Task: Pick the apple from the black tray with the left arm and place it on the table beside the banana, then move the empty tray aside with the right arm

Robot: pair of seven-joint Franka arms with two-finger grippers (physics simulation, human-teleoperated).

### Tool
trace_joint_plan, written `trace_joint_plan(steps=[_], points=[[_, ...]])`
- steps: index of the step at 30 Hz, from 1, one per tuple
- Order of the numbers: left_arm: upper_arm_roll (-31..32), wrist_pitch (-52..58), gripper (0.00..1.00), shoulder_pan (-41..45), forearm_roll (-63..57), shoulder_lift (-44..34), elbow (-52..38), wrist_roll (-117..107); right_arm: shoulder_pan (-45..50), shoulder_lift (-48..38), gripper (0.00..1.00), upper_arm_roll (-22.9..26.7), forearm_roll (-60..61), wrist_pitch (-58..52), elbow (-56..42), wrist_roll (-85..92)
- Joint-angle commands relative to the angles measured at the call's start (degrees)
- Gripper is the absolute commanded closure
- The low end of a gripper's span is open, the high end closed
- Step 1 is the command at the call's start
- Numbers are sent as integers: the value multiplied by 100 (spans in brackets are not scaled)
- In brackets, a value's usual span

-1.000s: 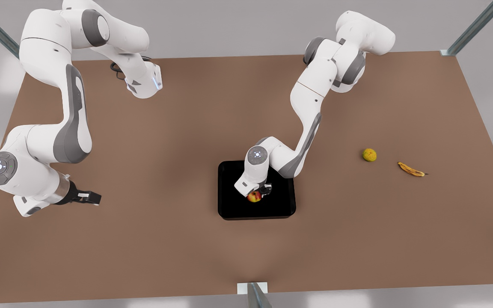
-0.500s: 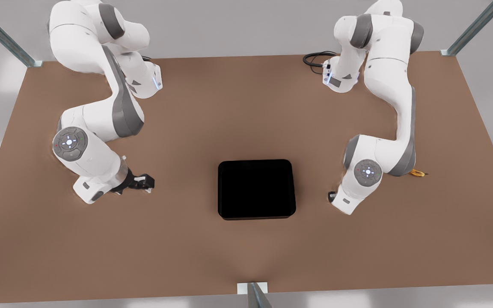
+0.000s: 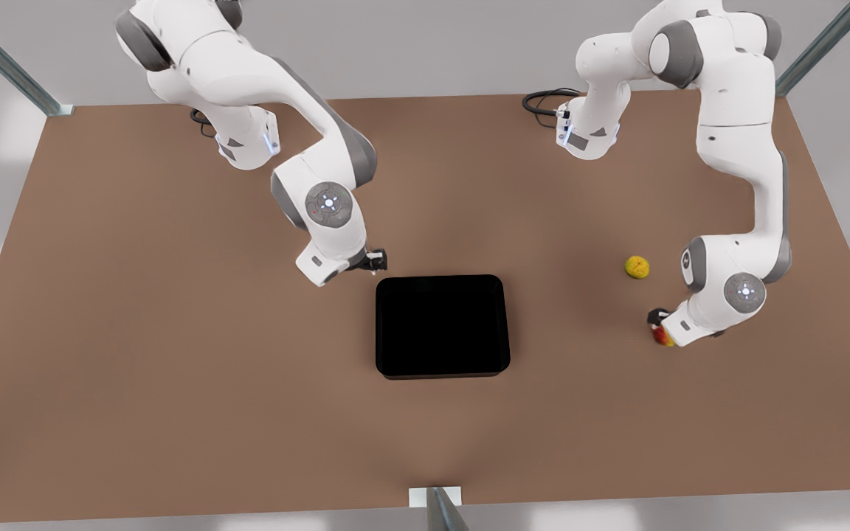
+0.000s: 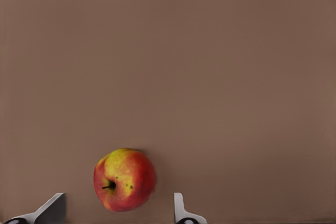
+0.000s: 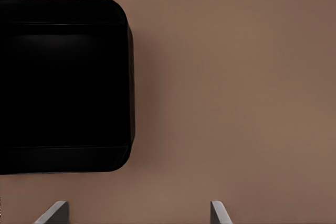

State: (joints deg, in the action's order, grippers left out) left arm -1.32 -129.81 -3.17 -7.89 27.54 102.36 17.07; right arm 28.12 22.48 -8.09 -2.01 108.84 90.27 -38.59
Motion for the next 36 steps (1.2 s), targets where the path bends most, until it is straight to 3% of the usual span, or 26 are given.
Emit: trace_joint_plan(steps=[1,3,5,6,7,8,14,19,24,29,31,33,36], points=[[35,1017,0,10,532,-406,-392,1494,1,186,0,-17,-10,1816,79,-2417],[228,2960,0,124,1351,-556,-1631,-1327,-8,494,0,-17,-71,2405,79,-2338],[343,4024,0,124,1580,-881,-2352,-1452,-17,635,0,-17,-625,2897,79,-2285],[299,4033,0,10,1887,-1154,-2326,-1347,-8,714,0,-17,-634,2933,70,-2285],[343,2982,0,54,1879,-2049,-1064,-1487,-17,810,0,-17,-651,2941,61,-2267],[237,2802,0,-60,1879,-2218,-788,-1479,-8,925,0,-17,-651,3082,61,-2250],[255,3251,0,71,1448,-2209,-806,-1901,-8,1452,0,-79,-651,3302,35,-1705],[105,4007,0,36,1483,-2305,-806,-1997,-87,1514,0,-61,-590,3275,87,0],[61,4025,0,-87,1808,-2305,-823,-1479,-113,1742,1,-70,-607,3293,79,352],[26,4033,0,-105,1659,-2288,-981,-1461,-113,1892,9,-70,-607,3302,61,352],[26,4025,0,-105,1650,-2297,-1016,-1461,-113,1892,17,-61,-590,3302,61,325],[35,4025,0,-87,1307,-2130,-1201,-1479,-113,1900,34,-61,-590,3293,61,325],[88,4033,0,-52,1281,-2059,-1298,-1496,-122,1892,47,-70,-590,3284,61,334]])
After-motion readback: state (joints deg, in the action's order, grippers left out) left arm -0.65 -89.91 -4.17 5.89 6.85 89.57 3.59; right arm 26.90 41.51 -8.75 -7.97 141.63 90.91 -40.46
